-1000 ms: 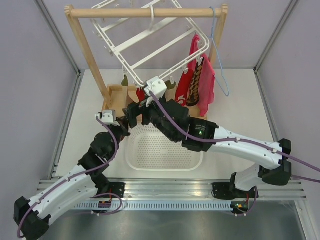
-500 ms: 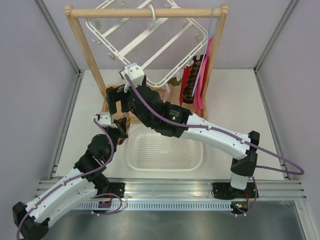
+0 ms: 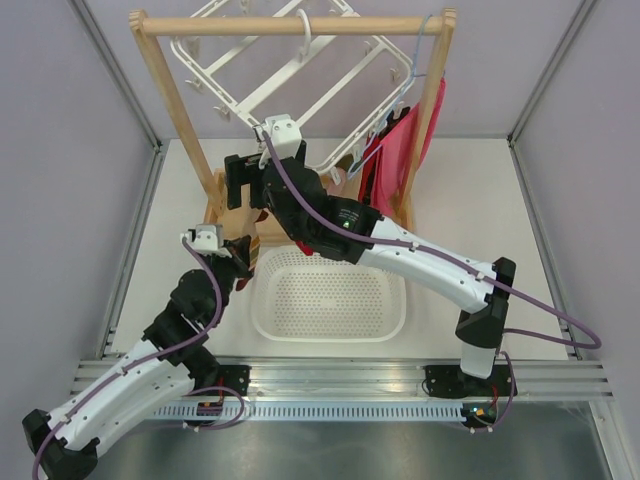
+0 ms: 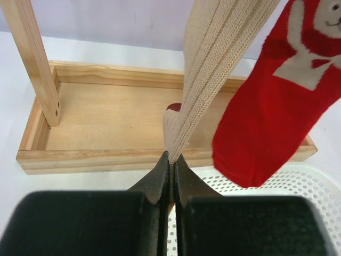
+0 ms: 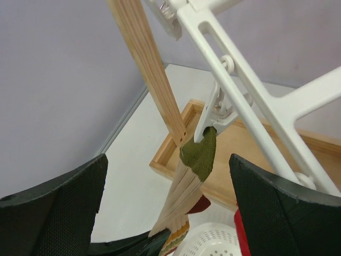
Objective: Remove the socks clipped to the hanger
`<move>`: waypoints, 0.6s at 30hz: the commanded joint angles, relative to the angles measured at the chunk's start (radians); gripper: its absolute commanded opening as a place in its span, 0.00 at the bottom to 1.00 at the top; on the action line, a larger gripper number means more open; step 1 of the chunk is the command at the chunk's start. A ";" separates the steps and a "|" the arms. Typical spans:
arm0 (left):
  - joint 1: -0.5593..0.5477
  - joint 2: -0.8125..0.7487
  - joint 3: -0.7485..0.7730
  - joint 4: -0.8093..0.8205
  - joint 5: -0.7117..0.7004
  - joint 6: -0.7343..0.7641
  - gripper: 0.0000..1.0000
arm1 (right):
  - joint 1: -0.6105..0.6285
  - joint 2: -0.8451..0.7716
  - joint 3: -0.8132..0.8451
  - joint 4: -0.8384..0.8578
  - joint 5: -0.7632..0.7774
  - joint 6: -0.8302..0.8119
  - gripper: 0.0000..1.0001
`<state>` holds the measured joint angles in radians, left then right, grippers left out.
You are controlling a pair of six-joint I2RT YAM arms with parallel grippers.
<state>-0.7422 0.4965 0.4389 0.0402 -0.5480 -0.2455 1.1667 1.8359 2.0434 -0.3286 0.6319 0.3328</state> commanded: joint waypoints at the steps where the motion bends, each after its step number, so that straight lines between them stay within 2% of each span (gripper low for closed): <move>1: -0.008 -0.021 0.040 -0.016 0.005 -0.031 0.02 | -0.021 0.025 0.054 -0.004 0.054 0.014 0.98; 10: -0.008 -0.032 0.049 -0.025 0.023 -0.044 0.02 | -0.024 0.057 0.057 0.057 0.129 0.011 0.98; 18: -0.009 -0.024 0.047 -0.023 0.043 -0.051 0.02 | -0.021 0.003 -0.078 0.217 0.251 -0.006 0.98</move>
<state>-0.7441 0.4706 0.4461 0.0227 -0.5255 -0.2661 1.1473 1.8858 1.9926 -0.2008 0.7876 0.3439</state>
